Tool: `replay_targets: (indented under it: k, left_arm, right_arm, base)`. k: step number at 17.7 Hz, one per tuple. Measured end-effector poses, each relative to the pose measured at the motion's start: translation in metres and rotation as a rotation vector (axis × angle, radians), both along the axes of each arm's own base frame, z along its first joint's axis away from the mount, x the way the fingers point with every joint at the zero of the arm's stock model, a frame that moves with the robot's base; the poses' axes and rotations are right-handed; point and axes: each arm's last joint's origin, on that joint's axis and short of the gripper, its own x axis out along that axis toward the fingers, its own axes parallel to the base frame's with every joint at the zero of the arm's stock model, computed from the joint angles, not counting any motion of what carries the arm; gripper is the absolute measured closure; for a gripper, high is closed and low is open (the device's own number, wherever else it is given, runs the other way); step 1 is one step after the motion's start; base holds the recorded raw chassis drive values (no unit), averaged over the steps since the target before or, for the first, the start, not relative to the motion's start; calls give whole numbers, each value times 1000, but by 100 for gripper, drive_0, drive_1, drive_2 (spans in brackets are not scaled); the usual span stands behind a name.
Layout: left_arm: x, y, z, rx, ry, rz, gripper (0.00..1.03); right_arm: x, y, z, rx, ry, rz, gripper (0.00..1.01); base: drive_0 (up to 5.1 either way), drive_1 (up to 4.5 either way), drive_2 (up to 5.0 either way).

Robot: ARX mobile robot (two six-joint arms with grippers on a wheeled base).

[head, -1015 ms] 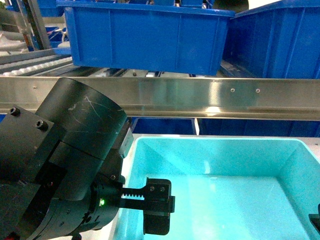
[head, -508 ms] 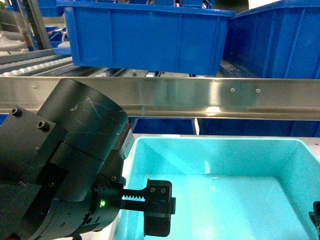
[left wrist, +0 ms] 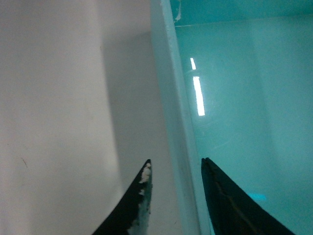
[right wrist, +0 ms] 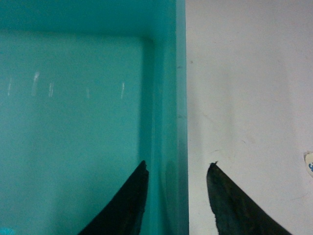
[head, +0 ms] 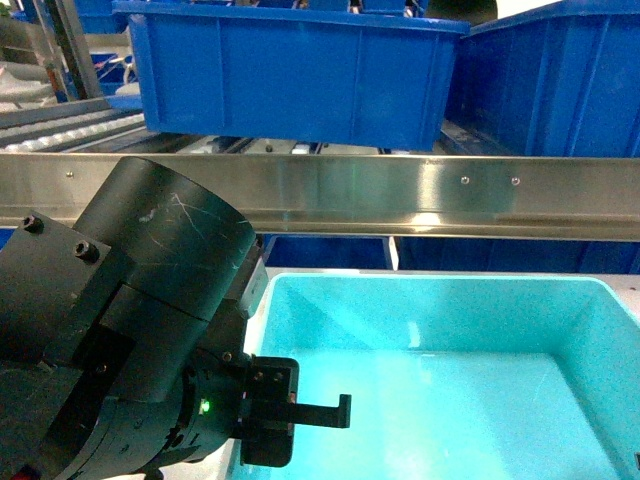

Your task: Organize blue bins on left shelf correctly

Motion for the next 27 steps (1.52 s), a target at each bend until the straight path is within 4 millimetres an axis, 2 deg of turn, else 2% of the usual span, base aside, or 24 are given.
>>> replay_targets:
  k: [1,3,4,5,10,12,14,16,20,24,27]
  left_arm:
    - [0,0,0,0,0,0,82]
    - [0,-1,1,-10,1,-9,96]
    - [0,-2,1,-12,-1,0,101]
    - [0,-2,1,-13,-3,6,101]
    - [2,4,1,-19,-14,18,101]
    - [-2,17,6,-15,-40,27,101]
    - [-4,27,26,-26,-107,34,101]
    - [-2,28,45,-34,-179,17,101]
    - [-1,11,57,-23,-218,-32,101]
    - [-1,-9,71,-15,-285,-48,101]
    - [-3,-22,78,-18,-361,-76,101]
  right_arm:
    - [0,0,0,0,0,0,75]
    - [0,0,0,8,1,5,89]
    - [0,1,0,11,0,7,95]
    - [0,1,0,31,-2,12,100]
    - [0,4,2,50,-2,8,99]
    - [-6,15,14,41,-23,33,99]
    - [-8,22,35,48,-100,51,99]
    - [-11,21,54,58,-162,52,99]
    - [-13,2,65,92,-191,18,99]
    - [-17,-17,77,115,-291,13,99]
    - [-20,-29,88,83,-435,29,99]
  base:
    - [0,0,0]
    - [0,0,0]
    - [0,0,0]
    - [0,0,0]
    - [0,0,0]
    - [0,0,0]
    - [0,0,0]
    - [0,0,0]
    - [0,0,0]
    - [0,0,0]
    - [0,0,0]
